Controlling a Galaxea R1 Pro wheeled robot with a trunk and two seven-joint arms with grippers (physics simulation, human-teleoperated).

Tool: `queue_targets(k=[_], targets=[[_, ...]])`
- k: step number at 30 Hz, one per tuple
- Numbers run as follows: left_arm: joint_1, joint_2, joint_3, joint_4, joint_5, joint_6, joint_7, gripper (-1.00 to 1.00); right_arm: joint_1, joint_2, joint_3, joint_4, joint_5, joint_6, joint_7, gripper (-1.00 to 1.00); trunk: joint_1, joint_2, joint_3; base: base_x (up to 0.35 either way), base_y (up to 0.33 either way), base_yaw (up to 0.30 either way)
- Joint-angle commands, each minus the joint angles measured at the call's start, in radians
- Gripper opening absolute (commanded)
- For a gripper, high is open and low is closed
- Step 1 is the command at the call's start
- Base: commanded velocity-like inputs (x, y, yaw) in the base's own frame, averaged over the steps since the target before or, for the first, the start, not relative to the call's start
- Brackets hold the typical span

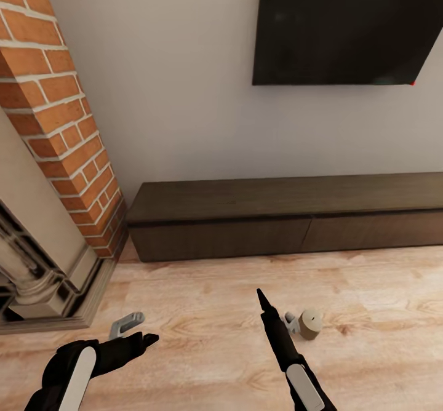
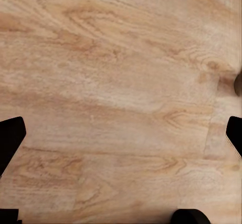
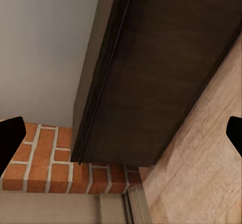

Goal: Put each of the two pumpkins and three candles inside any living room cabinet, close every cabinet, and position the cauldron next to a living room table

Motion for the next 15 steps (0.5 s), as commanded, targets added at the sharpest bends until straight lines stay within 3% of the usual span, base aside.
queue_targets(k=[1,6,15], targets=[[-0.001,0.000,0.001,-0.001,0.000,0.005,-0.002,1.00,-0.001,0.001,-0.002,0.001,-0.007,0.002,0.005,1.00,0.000,0.000,-0.001,0.329,0.000,0.000],[-0.001,0.001,0.001,-0.001,0.000,0.005,-0.002,1.00,-0.001,0.001,-0.002,0.002,-0.007,0.004,0.002,1.00,0.000,0.000,-0.001,0.283,0.064,0.000],[-0.001,0.001,0.001,-0.001,0.000,0.004,-0.002,1.00,-0.001,0.001,-0.003,0.002,-0.007,0.005,0.001,1.00,0.000,0.000,-0.001,0.218,0.164,0.000]])
